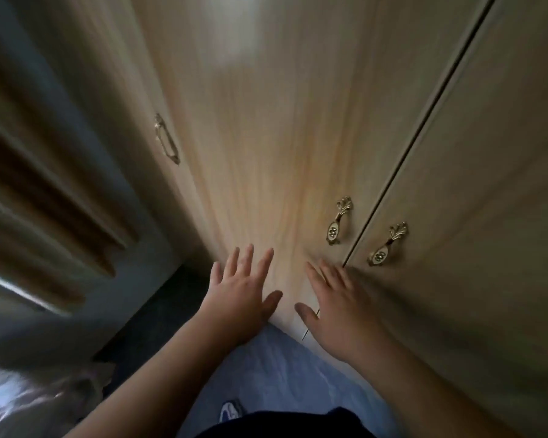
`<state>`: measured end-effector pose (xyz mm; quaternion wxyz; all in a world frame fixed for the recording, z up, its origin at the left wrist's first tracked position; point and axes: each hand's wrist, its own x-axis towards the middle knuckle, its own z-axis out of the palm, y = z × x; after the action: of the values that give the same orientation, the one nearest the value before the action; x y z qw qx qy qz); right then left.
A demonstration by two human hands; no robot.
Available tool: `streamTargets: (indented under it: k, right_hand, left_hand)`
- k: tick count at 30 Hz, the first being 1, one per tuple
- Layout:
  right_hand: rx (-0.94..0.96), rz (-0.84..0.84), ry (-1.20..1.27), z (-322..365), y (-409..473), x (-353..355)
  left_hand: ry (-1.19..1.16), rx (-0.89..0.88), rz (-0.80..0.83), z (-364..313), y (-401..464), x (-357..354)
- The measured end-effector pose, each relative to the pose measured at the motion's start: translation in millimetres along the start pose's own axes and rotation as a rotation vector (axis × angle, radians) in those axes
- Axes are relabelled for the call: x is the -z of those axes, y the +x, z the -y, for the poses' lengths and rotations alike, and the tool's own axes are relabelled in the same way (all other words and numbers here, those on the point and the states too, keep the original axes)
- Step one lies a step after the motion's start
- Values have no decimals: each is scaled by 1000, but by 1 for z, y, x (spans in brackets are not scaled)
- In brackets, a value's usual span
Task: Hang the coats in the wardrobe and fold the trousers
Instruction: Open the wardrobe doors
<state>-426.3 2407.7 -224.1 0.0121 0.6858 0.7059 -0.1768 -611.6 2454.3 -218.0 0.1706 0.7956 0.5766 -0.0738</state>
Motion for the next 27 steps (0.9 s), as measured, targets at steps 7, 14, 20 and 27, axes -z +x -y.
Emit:
streamTargets:
  k: [7, 14, 20, 27]
  right_hand:
    - [-411, -115, 139, -15, -49, -7]
    - [-422, -463, 290, -11, -53, 22]
    - [-458, -672, 991, 16, -25, 30]
    - [-569, -715, 1031, 52, -44, 20]
  left_hand:
    - [122, -388, 31, -22, 40, -9]
    - [116, -474, -22, -36, 42, -3]
    - [128, -519, 12, -8, 30, 8]
    - [165, -610, 36, 34, 12, 16]
